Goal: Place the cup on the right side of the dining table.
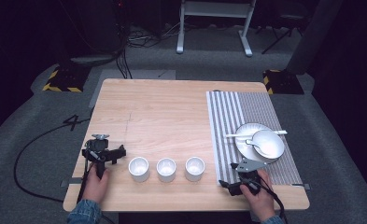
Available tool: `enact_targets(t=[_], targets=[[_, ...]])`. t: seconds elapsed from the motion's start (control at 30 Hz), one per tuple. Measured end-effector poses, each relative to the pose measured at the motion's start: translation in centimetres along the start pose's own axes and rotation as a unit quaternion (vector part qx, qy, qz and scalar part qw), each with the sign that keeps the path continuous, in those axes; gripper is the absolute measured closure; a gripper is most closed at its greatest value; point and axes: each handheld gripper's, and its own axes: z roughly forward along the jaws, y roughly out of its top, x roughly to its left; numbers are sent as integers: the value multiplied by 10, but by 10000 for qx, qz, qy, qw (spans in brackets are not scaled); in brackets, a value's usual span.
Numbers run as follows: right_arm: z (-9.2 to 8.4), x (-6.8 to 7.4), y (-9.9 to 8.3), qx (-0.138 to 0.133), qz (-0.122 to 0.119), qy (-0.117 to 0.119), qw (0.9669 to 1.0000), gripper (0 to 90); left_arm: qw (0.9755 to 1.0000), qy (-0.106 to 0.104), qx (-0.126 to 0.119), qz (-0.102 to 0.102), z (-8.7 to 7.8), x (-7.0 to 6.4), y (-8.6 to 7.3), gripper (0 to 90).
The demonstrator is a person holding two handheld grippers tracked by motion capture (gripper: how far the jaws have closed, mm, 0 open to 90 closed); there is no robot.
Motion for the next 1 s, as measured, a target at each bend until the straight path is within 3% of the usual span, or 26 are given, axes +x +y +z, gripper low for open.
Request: enact_targets(t=[1.0], targets=[[0,0,0,3,-1,-5,10000,159,9999,-96,5,107,-1,2,-1,2]])
